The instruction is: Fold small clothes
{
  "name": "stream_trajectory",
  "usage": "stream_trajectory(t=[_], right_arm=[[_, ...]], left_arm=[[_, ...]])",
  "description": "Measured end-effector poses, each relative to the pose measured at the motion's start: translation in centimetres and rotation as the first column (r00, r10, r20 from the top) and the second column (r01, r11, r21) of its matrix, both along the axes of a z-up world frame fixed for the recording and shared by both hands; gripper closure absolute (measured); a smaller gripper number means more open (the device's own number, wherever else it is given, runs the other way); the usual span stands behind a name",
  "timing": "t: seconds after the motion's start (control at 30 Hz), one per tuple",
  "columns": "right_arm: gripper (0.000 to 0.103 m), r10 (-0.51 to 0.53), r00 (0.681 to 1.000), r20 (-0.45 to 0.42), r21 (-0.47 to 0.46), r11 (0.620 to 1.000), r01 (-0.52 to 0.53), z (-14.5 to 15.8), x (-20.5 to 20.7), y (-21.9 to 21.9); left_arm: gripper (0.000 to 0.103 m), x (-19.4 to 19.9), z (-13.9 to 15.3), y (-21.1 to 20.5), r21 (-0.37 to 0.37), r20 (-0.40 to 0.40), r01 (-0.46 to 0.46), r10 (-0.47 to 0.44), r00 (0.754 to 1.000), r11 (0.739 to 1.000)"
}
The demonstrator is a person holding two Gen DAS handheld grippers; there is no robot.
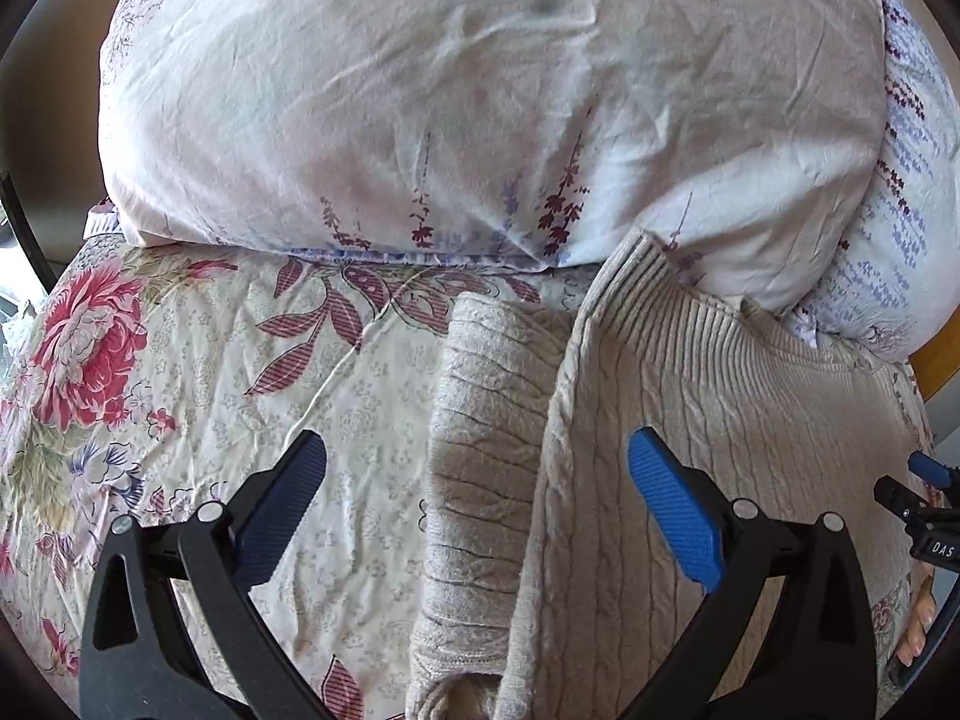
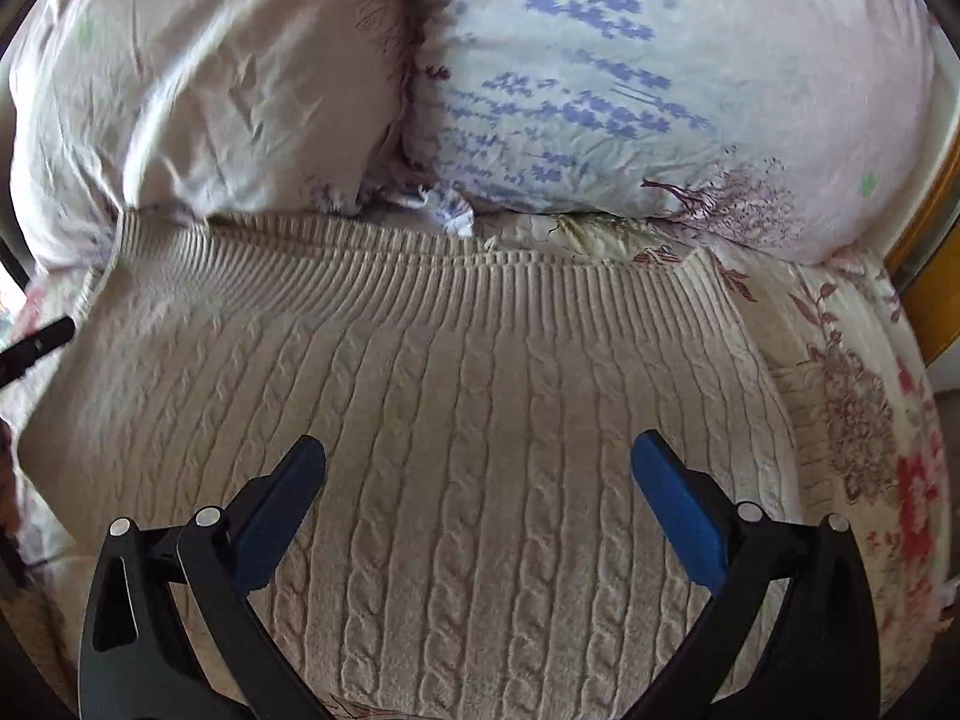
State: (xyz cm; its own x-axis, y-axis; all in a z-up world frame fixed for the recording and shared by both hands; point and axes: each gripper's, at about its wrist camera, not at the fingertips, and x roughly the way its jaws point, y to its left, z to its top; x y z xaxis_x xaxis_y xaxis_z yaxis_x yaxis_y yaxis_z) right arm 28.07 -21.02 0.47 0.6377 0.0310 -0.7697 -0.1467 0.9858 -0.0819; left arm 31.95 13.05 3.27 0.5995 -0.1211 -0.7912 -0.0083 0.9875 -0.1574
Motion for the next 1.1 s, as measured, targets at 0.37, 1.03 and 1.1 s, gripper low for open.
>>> stream_trajectory(t=[0.37, 1.03, 1.1], right_arm=[[0.001, -0.036, 0.999, 0.009, 0.073, 0.997, 0.035, -2.4, 0.6, 2.8], [0.001, -0.033, 0.998, 0.053, 0.102, 0.994, 0.027, -2.3, 0.0, 2.1], [0.001, -0.033, 0.998, 0.051, 0.102, 0.994, 0.028, -2.3, 0.1, 2.0]], left_arm=[[0.002, 0.6, -1.9, -1.0, -0.100, -0.087, 0.070, -0.078, 0.993, 0.993], [0.015, 1.2, -1.6, 0.6, -0.039, -0.140, 0.099, -0.103, 0.985, 0.994], [0.032, 1.2, -1.5, 0.4, -0.065, -0.130, 0.129, -0.136, 0.982, 0.990]])
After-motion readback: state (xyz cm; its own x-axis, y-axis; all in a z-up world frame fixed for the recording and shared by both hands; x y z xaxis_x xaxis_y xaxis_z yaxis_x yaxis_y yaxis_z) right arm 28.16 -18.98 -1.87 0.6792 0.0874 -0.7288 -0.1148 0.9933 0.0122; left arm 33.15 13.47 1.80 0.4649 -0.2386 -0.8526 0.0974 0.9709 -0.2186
